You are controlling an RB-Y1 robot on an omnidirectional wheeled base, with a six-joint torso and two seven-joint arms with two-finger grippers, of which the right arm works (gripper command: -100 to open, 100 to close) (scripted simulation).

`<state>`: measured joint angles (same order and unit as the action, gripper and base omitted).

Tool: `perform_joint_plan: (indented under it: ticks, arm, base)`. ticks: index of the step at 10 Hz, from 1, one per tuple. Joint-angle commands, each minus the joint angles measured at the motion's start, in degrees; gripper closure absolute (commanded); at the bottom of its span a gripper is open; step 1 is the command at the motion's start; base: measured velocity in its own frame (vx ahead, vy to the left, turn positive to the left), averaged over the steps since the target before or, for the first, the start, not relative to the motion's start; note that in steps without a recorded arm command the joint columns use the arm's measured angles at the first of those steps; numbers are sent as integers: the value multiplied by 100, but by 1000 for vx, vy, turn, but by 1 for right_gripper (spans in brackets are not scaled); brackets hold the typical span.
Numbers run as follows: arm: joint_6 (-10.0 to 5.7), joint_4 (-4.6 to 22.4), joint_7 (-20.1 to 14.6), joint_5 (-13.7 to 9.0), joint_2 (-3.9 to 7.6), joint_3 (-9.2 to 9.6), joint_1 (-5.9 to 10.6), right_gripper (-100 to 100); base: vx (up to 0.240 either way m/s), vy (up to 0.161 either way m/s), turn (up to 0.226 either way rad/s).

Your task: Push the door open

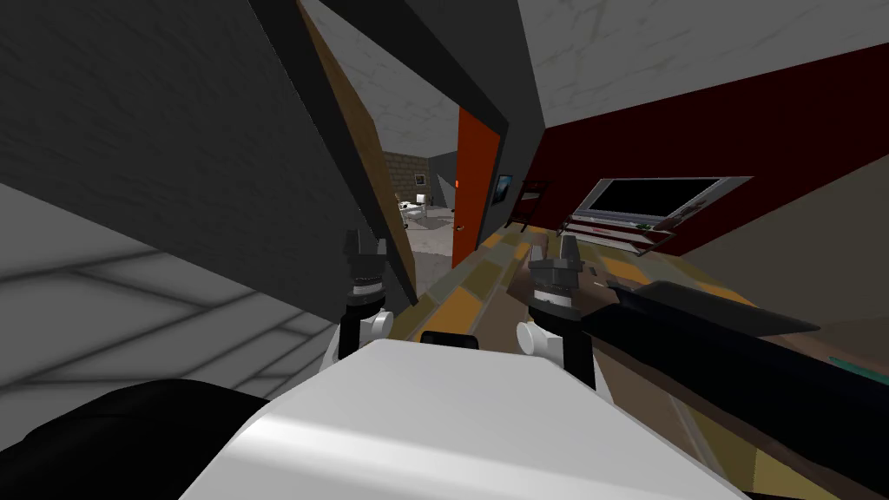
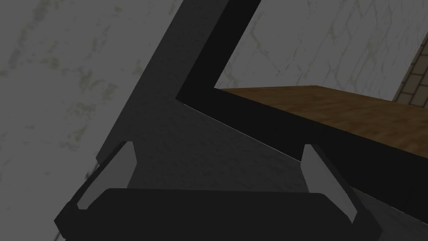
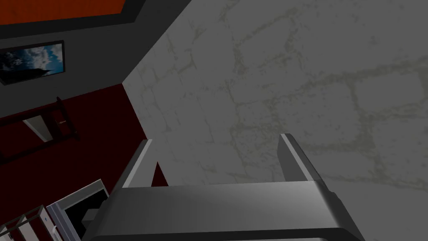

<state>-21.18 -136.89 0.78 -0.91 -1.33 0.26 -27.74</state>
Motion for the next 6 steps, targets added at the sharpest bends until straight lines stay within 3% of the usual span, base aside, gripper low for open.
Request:
perform_joint_plan:
  ticks: [1, 6]
  arm:
    - [-47, 184, -27, 20, 83, 52, 68, -100]
    - [-200, 779, -113, 86, 278, 219, 290, -100]
  base:
    - [44, 20, 20]
    - [157, -56, 31]
